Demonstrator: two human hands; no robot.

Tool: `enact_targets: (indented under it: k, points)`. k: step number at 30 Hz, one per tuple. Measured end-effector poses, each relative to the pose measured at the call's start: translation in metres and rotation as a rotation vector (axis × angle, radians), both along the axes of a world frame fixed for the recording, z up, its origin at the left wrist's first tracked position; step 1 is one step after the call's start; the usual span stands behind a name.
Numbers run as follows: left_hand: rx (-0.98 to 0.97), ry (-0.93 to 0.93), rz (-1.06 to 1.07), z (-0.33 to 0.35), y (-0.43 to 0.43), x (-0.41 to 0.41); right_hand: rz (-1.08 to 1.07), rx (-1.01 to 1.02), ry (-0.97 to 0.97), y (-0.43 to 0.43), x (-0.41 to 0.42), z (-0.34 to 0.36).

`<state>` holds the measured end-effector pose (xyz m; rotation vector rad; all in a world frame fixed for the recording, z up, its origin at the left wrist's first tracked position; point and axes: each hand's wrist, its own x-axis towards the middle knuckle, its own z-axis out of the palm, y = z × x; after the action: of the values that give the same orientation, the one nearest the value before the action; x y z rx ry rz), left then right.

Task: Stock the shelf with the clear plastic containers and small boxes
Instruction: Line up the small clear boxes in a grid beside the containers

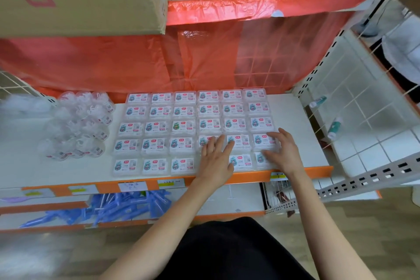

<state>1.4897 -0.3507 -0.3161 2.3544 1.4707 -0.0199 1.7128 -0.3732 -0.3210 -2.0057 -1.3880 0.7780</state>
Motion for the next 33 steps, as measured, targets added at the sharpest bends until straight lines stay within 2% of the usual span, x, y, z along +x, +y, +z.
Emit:
enact_targets:
  k: [7,10,16,19,24,28,33]
  points:
    - [0.015,-0.072,0.023,0.005,0.002,0.0,0.006,-0.045,-0.02,0.001,-0.006,0.001]
    - [0.015,-0.129,0.031,0.014,0.007,-0.003,0.009,-0.038,-0.084,0.0,-0.007,0.007]
    - [0.11,-0.203,0.145,0.027,0.012,-0.04,0.062,0.199,-0.07,0.005,-0.045,0.028]
    - [0.165,-0.216,0.252,0.034,0.01,-0.078,0.128,0.298,-0.046,0.018,-0.087,0.034]
    - [0.268,-0.236,0.454,0.043,-0.009,-0.165,0.323,0.334,-0.028,0.032,-0.184,0.041]
    - [0.331,-0.204,0.567,0.044,-0.033,-0.255,0.506,0.361,-0.017,0.025,-0.279,0.048]
    - [0.398,-0.175,0.659,0.043,-0.064,-0.379,0.578,0.386,-0.01,0.014,-0.398,0.045]
